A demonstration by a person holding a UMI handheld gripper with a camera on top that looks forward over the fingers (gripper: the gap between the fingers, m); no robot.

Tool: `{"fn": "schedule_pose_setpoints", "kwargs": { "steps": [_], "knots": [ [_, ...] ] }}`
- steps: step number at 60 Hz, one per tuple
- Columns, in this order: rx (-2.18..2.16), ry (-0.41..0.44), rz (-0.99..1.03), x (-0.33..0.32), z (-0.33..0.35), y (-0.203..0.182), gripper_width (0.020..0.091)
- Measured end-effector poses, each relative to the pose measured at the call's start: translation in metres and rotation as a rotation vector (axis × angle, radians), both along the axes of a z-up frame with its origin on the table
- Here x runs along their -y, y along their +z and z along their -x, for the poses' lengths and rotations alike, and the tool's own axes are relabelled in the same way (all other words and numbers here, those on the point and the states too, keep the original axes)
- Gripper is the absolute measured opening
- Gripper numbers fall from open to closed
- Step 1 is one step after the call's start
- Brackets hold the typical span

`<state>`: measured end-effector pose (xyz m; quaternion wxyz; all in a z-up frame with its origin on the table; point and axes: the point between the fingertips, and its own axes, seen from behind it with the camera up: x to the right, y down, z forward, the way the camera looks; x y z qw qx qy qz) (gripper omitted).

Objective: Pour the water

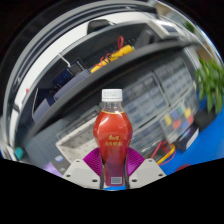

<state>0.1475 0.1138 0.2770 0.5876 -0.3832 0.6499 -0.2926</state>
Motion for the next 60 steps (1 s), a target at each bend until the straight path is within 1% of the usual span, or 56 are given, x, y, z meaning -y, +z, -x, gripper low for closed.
{"fn": "schedule_pose_setpoints", "kwargs": {
  "steps": [5,10,15,20,26,31,35,36,45,48,49,51,52,57,59,60],
  "knots": [
    [-0.006,-0.060,0.189,0.045,-0.001,-0.008,0.0290],
    [-0.036,-0.113,0.361,0.091,0.001,-0.033,0.0288],
    [-0.098,-0.142,0.461,0.128,0.005,-0.067,0.0288],
    [-0.148,-0.146,0.502,0.155,0.006,-0.107,0.0287],
    [-0.184,-0.144,0.507,0.171,0.005,-0.148,0.0287],
    [-0.205,-0.124,0.504,0.176,0.002,-0.176,0.0286],
    [-0.224,-0.092,0.513,0.170,0.002,-0.197,0.0290],
    [-0.187,-0.100,0.519,0.169,0.001,-0.191,0.0294],
    [-0.171,-0.094,0.518,0.166,0.004,-0.194,0.0291],
    [-0.170,-0.097,0.520,0.166,0.005,-0.194,0.0317],
    [-0.171,-0.097,0.523,0.166,0.005,-0.193,0.0346],
    [-0.171,-0.099,0.529,0.166,0.004,-0.194,0.0359],
    [-0.173,-0.098,0.532,0.166,0.005,-0.194,0.0386],
    [-0.189,-0.112,0.525,0.168,0.005,-0.194,0.0427],
    [-0.201,-0.124,0.525,0.170,0.006,-0.195,0.0468],
    [-0.207,-0.129,0.529,0.170,0.007,-0.195,0.0506]
  ]
}}
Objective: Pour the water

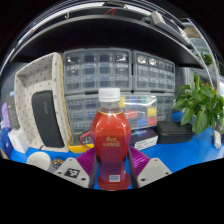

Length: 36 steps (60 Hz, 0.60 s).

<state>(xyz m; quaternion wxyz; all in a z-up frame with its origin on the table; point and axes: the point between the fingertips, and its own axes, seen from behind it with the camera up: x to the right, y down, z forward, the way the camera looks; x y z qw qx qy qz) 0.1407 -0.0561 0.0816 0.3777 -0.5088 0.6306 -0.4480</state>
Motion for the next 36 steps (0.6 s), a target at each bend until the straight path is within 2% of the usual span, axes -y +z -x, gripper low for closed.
{"fn": "schedule_pose_setpoints", "kwargs": {
  "steps": [4,6,15,22,31,36],
  "knots": [
    [-0.029,-0.032,0.026,0.004,0.010,-0.004,0.0723],
    [-0.038,-0.036,0.023,0.001,0.017,-0.005,0.0773],
    [-0.057,-0.038,-0.022,-0.019,0.070,-0.007,0.0776],
    [-0.081,-0.077,-0.027,-0.028,0.121,0.005,0.0767],
    [-0.076,-0.078,-0.049,-0.051,0.170,0.045,0.0770],
    [-0.063,-0.049,-0.053,-0.067,0.188,0.074,0.0768]
  ]
}}
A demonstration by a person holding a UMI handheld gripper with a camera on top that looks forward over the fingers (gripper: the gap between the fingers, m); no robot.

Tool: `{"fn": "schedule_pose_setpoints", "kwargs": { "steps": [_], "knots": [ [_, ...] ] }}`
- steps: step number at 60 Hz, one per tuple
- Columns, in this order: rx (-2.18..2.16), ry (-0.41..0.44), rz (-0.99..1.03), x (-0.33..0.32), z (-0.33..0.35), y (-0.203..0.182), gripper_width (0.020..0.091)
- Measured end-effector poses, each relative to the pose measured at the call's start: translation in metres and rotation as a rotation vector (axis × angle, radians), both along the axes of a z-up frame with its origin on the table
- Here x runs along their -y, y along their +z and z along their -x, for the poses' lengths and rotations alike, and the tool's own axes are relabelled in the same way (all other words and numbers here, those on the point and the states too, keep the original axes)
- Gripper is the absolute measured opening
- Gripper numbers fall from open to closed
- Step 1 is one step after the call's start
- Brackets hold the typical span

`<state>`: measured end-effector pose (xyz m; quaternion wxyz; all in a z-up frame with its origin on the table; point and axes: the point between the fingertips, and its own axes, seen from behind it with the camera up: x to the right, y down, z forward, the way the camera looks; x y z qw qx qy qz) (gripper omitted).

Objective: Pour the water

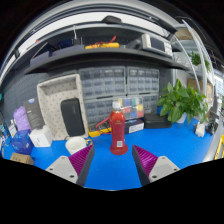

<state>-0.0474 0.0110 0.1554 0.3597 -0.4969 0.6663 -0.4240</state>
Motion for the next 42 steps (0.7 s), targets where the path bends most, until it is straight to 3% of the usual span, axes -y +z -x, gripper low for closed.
{"fn": "schedule_pose_setpoints", "kwargs": {
  "steps": [24,42],
  "knots": [
    [0.072,0.090,0.043,-0.049,0.057,0.099,0.0770],
    [0.096,0.097,0.065,-0.058,0.078,0.121,0.0766]
  ]
}}
